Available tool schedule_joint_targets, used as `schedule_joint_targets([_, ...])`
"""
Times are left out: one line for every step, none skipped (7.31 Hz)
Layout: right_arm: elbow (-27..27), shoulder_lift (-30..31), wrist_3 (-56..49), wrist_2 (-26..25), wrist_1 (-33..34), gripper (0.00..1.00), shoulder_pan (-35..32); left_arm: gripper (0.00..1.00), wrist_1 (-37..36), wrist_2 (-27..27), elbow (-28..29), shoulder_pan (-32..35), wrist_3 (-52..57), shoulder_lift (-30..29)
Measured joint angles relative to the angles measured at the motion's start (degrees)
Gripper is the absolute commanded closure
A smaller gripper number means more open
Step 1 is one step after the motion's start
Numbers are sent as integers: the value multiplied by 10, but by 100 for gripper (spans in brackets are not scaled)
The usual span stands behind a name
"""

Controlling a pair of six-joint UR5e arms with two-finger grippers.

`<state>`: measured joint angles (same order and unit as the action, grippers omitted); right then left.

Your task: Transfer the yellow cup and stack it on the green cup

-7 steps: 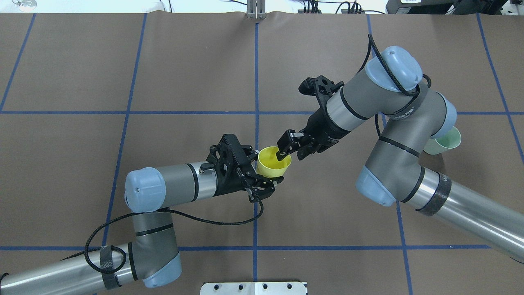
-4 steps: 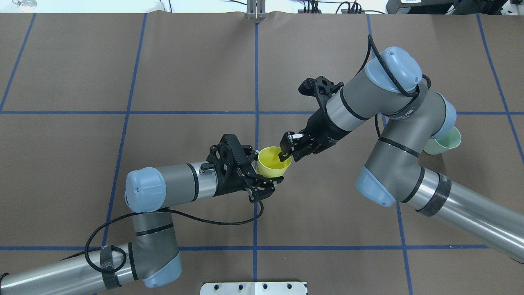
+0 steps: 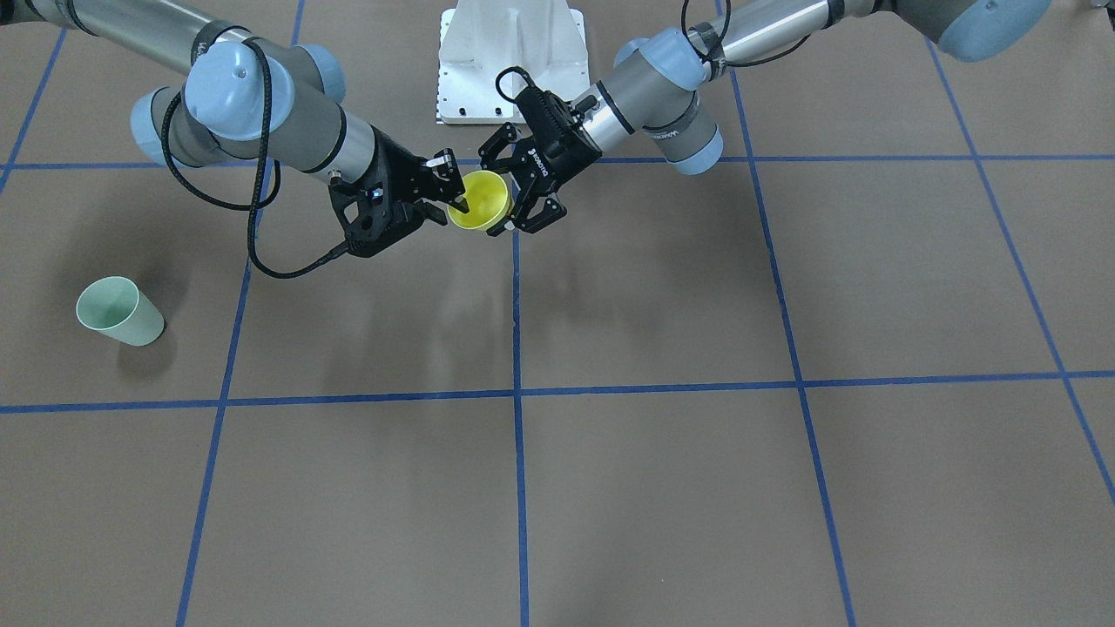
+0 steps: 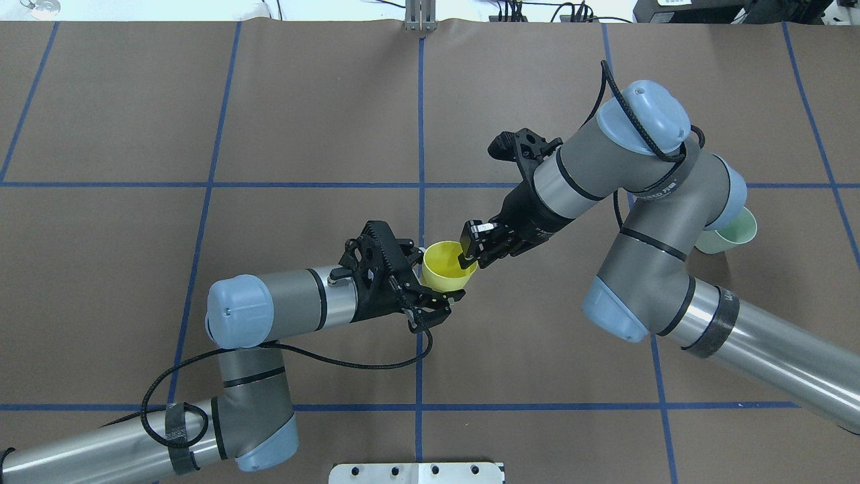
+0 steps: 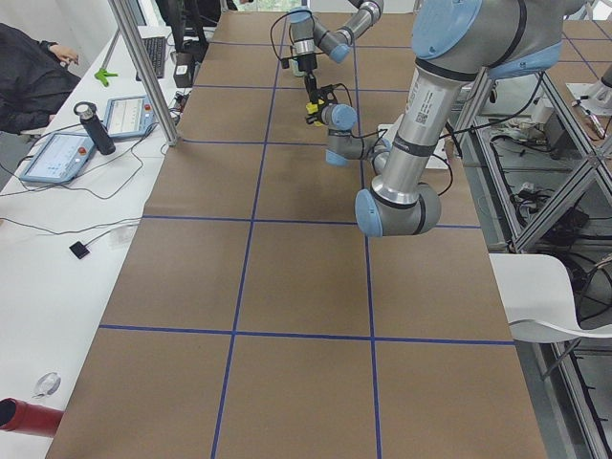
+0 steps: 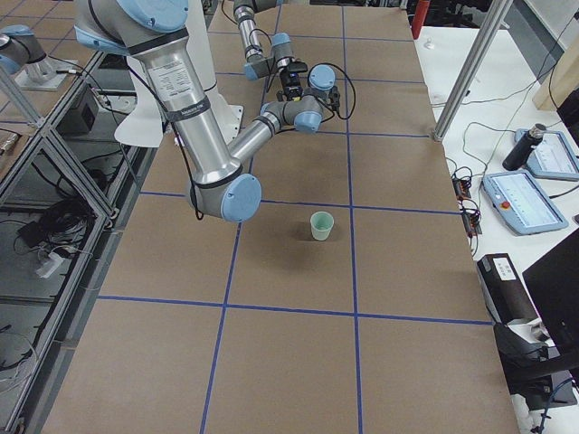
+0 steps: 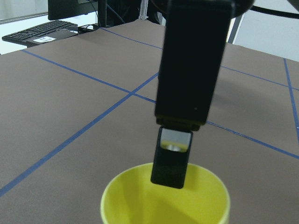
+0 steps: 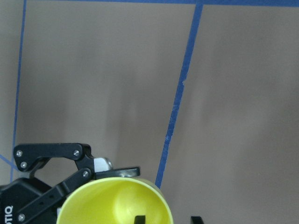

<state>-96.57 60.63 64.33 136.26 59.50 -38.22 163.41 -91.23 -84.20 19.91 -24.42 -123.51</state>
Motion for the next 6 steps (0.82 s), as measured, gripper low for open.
schedule_joint_targets([0, 0, 0, 0, 0, 64, 2, 100, 0, 0, 0, 0, 0, -2])
schedule_joint_targets([0, 0, 0, 0, 0, 67, 2, 100, 0, 0, 0, -1, 0, -3])
schedule_joint_targets([0, 0, 0, 0, 0, 70, 2, 100, 0, 0, 0, -1, 0, -3])
schedule_joint_targets([0, 1, 0, 0, 0, 73, 2, 100, 0, 0, 0, -1, 0, -3])
schedule_joint_targets([0, 2, 0, 0, -1, 75, 2, 100, 0, 0, 1, -1, 0, -3])
schedule_joint_targets([0, 2, -1, 0, -1, 76, 2, 100, 0, 0, 1, -1, 0, -3])
